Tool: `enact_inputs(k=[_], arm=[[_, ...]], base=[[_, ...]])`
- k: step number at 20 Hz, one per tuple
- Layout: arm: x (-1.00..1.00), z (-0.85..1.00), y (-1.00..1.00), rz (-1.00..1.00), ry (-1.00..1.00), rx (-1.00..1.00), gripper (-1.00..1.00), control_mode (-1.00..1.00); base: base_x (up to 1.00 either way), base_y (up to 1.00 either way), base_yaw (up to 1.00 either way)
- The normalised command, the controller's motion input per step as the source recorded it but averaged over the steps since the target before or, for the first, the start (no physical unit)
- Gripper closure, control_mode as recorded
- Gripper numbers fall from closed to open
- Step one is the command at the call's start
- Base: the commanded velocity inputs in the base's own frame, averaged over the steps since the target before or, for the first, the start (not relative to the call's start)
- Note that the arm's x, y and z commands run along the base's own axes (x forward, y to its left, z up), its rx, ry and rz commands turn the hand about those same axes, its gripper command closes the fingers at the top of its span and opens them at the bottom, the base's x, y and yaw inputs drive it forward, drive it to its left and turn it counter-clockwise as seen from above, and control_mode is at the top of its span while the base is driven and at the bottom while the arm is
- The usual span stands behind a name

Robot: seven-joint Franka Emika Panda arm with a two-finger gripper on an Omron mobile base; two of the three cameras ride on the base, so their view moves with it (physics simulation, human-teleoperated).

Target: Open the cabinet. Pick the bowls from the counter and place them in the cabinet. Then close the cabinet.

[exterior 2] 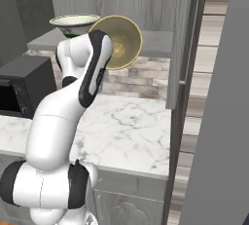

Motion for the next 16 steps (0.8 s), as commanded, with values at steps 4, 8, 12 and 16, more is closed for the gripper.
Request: enact_inputs(k=[4,8,12,16], arm=[[0.00,1.00,-0.03,0.00,0.50,-0.04,1.00,-1.00],[-0.01,1.00,-0.05,0.00,0.40,-0.05,1.00,-1.00],[-0.06,1.00,-0.05,0.00,0.31,-0.04,1.00,-1.00],[0.00,1.00,-0.10,0.00,0.27,-0.04,1.00,-1.00]], base=[[0.00,0.00,0.00],[0.00,0.00,0.00],[0.00,0.00,0.00],[0.00,0.00,0.00]])
